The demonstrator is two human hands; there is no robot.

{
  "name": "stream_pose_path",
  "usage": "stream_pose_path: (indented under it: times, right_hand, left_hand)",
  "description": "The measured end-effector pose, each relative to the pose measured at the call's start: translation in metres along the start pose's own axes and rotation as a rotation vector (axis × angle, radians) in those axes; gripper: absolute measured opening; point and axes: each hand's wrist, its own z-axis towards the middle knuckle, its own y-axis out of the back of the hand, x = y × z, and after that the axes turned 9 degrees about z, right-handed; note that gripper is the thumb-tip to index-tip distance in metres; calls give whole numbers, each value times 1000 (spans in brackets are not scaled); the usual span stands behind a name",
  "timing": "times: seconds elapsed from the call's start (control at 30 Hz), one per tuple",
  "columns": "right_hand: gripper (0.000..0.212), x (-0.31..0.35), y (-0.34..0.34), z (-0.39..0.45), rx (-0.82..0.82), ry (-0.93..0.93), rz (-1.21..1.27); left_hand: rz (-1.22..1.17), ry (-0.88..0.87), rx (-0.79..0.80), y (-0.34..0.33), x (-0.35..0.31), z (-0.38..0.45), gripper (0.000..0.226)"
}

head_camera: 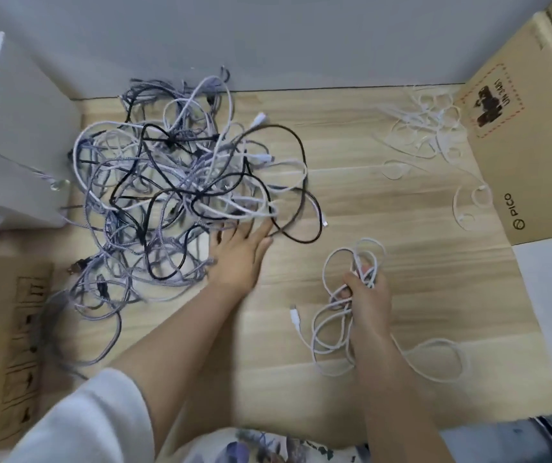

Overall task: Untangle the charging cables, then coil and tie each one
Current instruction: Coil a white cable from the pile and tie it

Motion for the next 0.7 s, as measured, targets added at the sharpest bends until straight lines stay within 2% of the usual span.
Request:
stream_pose_path:
  times: [0.17, 0.23, 0.33, 0.43, 0.5, 0.53, 0.6, 0.63, 0.7]
  right_hand:
    - [18, -10, -9, -13, 106, -98, 44]
    - [19, -11, -10, -20, 176, -118, 124]
    - [17, -5, -10, -31, 240, -122, 221]
    - [16, 3, -7, -42, 313, -109, 266]
    - [9, 7, -6, -48, 391, -84, 258]
    - [5, 8, -5, -51, 424, -73, 239]
    - [3, 11, -6, -60, 485, -58, 202]
    - [4, 12, -7, -62, 509, -55, 197]
    - [1, 14, -7, -75, 585, -15, 193]
  left_hand:
    - [-28, 179, 74, 22, -15, 61, 42]
    - [-55, 225, 162, 36, -21, 75, 41]
    - [-116, 165, 280, 51, -23, 70, 46]
    - [-175, 38, 345, 63, -15, 35, 32]
    - [-411, 8, 316, 80, -16, 1, 29]
    - [-634, 24, 321, 88, -19, -19, 25]
    - [-1085, -3, 432, 106, -29, -58, 14]
    - [-1171, -32, 437, 105, -32, -68, 13]
    - [-1086, -2, 295, 98, -29, -87, 17]
